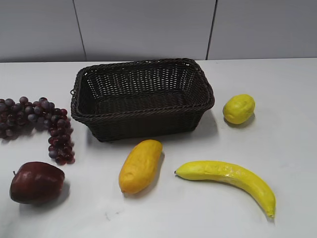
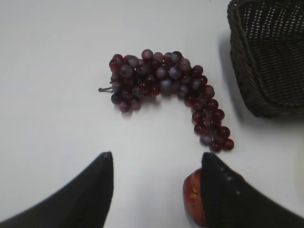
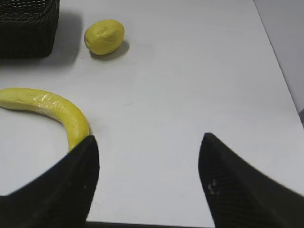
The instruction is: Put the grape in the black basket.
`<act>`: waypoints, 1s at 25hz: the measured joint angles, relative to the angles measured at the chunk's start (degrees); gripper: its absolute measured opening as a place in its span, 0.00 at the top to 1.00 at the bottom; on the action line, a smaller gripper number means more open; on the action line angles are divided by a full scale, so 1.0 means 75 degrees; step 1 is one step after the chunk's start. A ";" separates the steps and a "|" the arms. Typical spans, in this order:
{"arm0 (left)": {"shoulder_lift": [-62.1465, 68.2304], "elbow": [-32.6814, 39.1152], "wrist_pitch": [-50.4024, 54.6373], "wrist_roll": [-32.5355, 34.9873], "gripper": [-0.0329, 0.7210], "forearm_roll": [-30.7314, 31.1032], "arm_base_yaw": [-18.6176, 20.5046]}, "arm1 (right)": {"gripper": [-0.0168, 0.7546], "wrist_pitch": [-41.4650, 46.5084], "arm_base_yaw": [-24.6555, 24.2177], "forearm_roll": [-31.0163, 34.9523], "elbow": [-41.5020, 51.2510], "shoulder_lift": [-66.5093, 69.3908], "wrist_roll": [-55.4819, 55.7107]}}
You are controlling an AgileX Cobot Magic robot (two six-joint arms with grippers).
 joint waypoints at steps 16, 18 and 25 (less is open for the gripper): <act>0.4567 -0.2451 0.0176 0.0000 0.16 0.0611 0.0134 | 0.33 0.0000 0.0000 0.0000 0.0000 0.0000 0.0005; 0.5174 -0.2960 0.0508 0.0000 0.15 0.0630 0.0252 | 0.33 0.0000 0.0000 0.0000 0.0000 0.0000 0.0005; 0.6905 -0.4266 0.1445 0.0299 0.15 0.0638 0.0568 | 0.33 0.0000 0.0000 0.0000 0.0000 0.0000 0.0005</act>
